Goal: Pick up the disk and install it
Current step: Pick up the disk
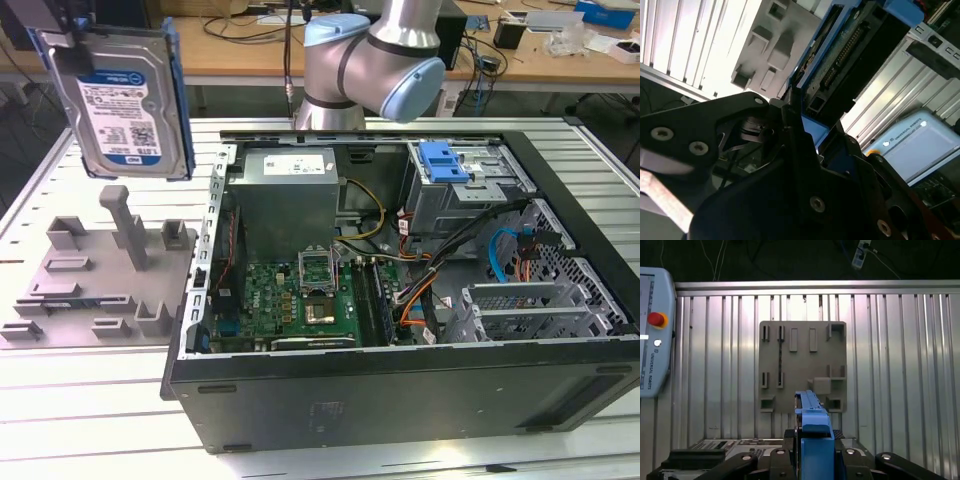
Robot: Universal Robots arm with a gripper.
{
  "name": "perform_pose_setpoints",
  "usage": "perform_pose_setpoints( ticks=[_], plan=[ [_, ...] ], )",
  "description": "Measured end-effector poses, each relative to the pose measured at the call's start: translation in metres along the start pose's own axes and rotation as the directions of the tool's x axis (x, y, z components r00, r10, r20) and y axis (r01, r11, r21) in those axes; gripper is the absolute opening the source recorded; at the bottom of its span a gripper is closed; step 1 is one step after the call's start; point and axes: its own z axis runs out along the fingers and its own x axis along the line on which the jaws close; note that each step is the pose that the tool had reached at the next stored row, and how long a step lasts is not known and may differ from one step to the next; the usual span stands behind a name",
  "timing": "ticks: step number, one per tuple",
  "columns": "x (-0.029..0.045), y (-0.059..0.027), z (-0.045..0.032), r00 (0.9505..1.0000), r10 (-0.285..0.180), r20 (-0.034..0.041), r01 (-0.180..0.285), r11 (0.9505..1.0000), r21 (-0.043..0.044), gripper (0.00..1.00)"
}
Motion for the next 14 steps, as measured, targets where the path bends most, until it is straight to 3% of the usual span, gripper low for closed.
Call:
perform_pose_setpoints(
  ticks=[14],
  plan=[
    [0.0228, -0.0611, -0.0064, 1.0, 0.0, -0.0001, 0.0, 1.0, -0.0008, 0.37]
  ],
)
